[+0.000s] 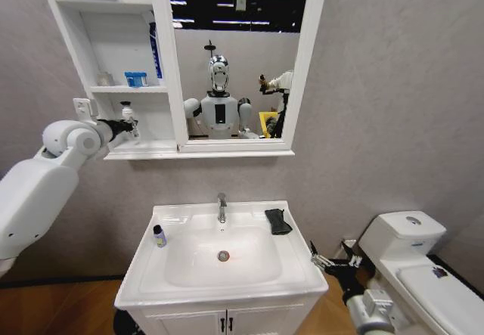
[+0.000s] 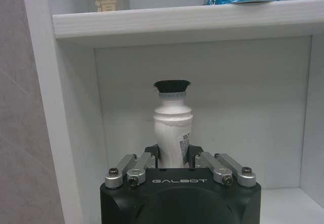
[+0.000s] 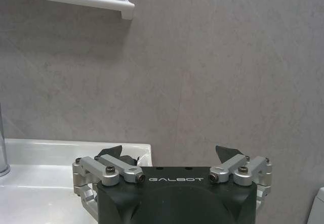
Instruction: Move facial cleanser and shampoo from washbasin to cabinet, then wipe washbasin with towel.
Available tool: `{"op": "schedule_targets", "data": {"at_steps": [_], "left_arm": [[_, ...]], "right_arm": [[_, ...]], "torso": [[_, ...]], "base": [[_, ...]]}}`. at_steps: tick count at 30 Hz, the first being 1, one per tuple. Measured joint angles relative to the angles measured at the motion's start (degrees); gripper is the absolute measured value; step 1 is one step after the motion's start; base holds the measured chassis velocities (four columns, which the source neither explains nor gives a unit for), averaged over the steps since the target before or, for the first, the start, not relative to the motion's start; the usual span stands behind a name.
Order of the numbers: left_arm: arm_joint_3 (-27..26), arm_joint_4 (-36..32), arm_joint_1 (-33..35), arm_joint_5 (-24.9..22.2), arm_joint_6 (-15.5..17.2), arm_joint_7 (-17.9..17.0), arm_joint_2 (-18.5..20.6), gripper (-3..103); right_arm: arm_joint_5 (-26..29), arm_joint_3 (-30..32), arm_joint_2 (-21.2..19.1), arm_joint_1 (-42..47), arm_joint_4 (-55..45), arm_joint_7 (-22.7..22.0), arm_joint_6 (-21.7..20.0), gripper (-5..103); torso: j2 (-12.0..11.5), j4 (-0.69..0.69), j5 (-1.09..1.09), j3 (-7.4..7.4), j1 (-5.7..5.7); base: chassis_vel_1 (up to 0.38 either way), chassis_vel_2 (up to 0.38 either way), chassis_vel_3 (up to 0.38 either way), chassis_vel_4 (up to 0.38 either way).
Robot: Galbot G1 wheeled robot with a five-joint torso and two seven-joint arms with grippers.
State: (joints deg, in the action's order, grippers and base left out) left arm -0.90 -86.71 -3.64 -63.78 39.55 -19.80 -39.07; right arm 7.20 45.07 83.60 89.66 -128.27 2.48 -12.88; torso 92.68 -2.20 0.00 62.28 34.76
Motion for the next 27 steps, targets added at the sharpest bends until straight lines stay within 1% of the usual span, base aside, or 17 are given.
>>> {"op": "schedule_targets", "data": {"at_steps": [5,6,7,8,9,10,12,13,15,16,18,19,22,23,24,26,27], "left_arm": [[-0.29,0.25,0.51,0.19,-0.03,-0.68,-0.39,26],[-0.40,0.58,0.69,0.74,-0.11,-0.77,-0.48,36],[-0.48,0.81,0.85,1.22,-0.37,-0.77,-0.60,41],[-0.48,0.81,0.85,1.22,-0.37,-0.77,-0.60,41],[-0.55,0.93,1.04,1.66,-0.64,-0.76,-0.70,46],[-0.55,0.93,1.04,1.66,-0.64,-0.76,-0.70,46],[-0.75,0.86,1.45,2.01,-0.95,-0.75,-0.92,57],[-0.75,0.86,1.45,2.01,-0.95,-0.75,-0.92,57],[-1.22,-0.03,1.75,1.72,-0.96,-0.75,-0.88,68],[-1.22,-0.03,1.75,1.72,-0.96,-0.75,-0.88,68],[-2.01,-1.49,2.72,0.92,-0.98,-0.87,-0.21,79],[-2.01,-1.49,2.72,0.92,-0.98,-0.87,-0.21,79],[-4.98,-6.37,7.16,-0.78,-0.98,-1.26,2.07,94],[-7.31,-9.52,10.32,-1.76,-0.79,-1.98,3.39,98],[-7.31,-9.52,10.32,-1.76,-0.79,-1.98,3.39,98],[-9.56,-12.12,12.96,-2.27,-0.67,-2.38,4.49,99],[-11.93,-14.49,15.49,-2.39,-0.66,-2.59,5.51,99]], "right_arm": [[0.02,0.13,-0.01,-0.03,0.09,-0.03,-0.01,100],[0.02,0.13,0.03,-0.02,0.12,-0.03,-0.01,100],[0.02,0.12,0.08,-0.10,0.13,-0.03,-0.01,100],[0.02,0.12,0.08,-0.10,0.13,-0.03,-0.01,100],[0.02,0.07,0.15,-0.28,0.13,-0.03,-0.02,100],[0.02,0.07,0.15,-0.28,0.13,-0.03,-0.02,100],[-0.04,-0.10,0.29,-0.70,-0.09,-0.03,-0.33,100],[-0.04,-0.10,0.29,-0.70,-0.09,-0.03,-0.33,100],[-0.10,-0.15,0.36,-0.69,-0.65,-0.06,-0.58,100],[-0.10,-0.15,0.36,-0.69,-0.65,-0.06,-0.58,100],[-0.13,-0.14,0.40,-0.45,-0.91,-0.11,-0.60,100],[-0.13,-0.14,0.40,-0.45,-0.91,-0.11,-0.60,100],[-0.16,-0.05,0.45,0.14,-1.19,-0.17,-0.52,100],[-0.19,-0.10,0.50,0.28,-1.35,-0.19,-0.49,100],[-0.19,-0.10,0.50,0.28,-1.35,-0.19,-0.49,100],[-0.25,-0.20,0.53,0.34,-1.48,-0.19,-0.48,100],[-0.34,-0.31,0.57,0.36,-1.57,-0.19,-0.48,100]], "torso": [[0.00,0.00,0.00,0.00,0.00],[0.00,0.00,0.00,0.00,0.00],[0.00,0.00,0.00,0.00,0.00],[0.00,0.00,0.00,0.00,0.00],[0.00,0.00,0.00,0.00,0.00],[0.00,0.00,0.00,0.00,0.00],[0.00,0.00,0.00,0.00,0.00],[0.00,0.00,0.00,0.00,0.00],[0.00,0.00,0.00,0.00,0.00],[0.00,0.00,0.00,0.00,0.00],[0.00,-0.01,0.01,0.00,0.00],[0.00,-0.01,0.01,0.00,0.00],[0.00,0.00,0.00,0.00,0.00],[0.00,0.00,-0.01,0.00,0.00],[0.00,0.00,-0.01,0.00,0.00],[0.00,-0.01,-0.02,0.00,0.00],[0.00,-0.01,-0.01,0.00,0.00]], "base": [[0.000,0.000,0.000,0.000],[0.000,0.000,0.000,0.000],[0.000,0.000,0.000,0.000],[0.000,0.000,0.000,0.000],[0.000,0.000,0.000,0.000],[0.000,0.000,0.000,0.000],[0.000,0.000,0.000,0.000],[0.000,0.000,0.000,0.000],[0.000,0.000,0.000,0.000],[0.000,0.000,0.000,0.000],[0.000,0.000,0.000,0.000],[0.000,0.000,0.000,0.000],[0.000,0.000,0.000,0.000],[0.000,0.000,0.000,0.000],[0.000,0.000,0.000,0.000],[0.000,0.000,0.000,0.000],[0.000,0.000,0.000,0.000]]}}
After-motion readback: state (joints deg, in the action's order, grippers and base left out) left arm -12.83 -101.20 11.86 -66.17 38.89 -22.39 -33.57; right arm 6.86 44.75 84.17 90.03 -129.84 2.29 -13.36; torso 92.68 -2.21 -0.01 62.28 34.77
